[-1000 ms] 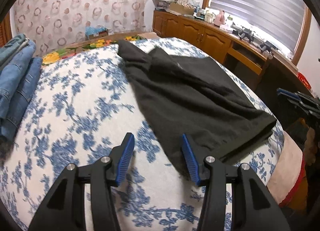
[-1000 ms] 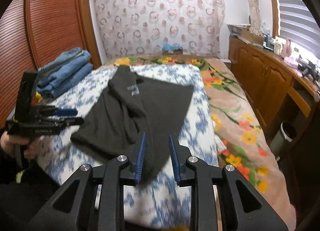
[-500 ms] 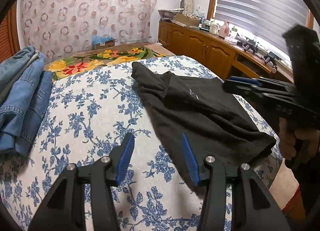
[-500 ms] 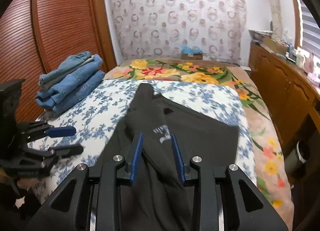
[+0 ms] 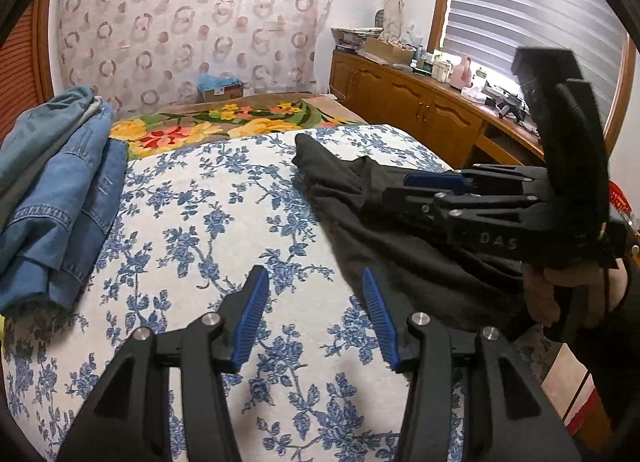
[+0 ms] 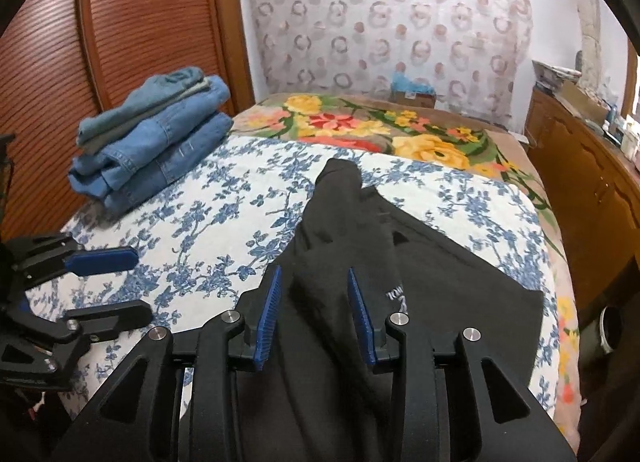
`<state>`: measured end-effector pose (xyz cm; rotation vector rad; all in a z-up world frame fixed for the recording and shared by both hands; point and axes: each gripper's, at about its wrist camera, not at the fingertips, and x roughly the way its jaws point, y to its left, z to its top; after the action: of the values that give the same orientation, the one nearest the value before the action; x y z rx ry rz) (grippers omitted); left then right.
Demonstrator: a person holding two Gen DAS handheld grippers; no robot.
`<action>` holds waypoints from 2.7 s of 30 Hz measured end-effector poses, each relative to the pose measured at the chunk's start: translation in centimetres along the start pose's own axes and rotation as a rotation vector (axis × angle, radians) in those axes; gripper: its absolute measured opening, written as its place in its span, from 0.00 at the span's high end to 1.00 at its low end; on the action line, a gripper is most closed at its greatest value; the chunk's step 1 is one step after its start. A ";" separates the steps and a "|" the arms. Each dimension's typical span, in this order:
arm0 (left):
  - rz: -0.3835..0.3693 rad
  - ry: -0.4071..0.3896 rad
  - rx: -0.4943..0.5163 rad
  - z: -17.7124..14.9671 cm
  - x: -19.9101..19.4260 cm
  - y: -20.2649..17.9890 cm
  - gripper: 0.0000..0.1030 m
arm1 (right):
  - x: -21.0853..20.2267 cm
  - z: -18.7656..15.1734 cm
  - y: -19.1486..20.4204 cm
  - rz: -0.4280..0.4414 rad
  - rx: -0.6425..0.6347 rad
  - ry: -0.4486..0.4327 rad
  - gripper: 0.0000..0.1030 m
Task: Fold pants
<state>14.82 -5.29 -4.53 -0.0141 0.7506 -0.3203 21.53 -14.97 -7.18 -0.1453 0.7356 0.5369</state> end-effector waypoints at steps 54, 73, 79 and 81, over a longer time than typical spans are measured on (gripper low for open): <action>-0.028 0.116 0.049 -2.6 4.8 -3.0 0.53 | 1.3 -2.2 -14.4 -0.273 0.182 0.120 0.72; 0.009 0.124 0.069 -2.9 5.3 -3.5 0.53 | -2.2 -3.0 -17.9 -0.335 0.300 0.005 0.89; 0.006 0.124 0.066 -3.0 5.3 -3.5 0.53 | -0.2 -2.1 -16.5 -0.267 0.255 0.032 0.70; 0.007 0.124 0.067 -3.0 5.3 -3.5 0.53 | 0.7 -2.2 -16.4 -0.256 0.241 0.052 0.70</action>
<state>15.44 -9.90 -9.78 0.0719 0.8622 -0.3422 29.08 -29.44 -10.19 -0.0277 0.8127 0.1985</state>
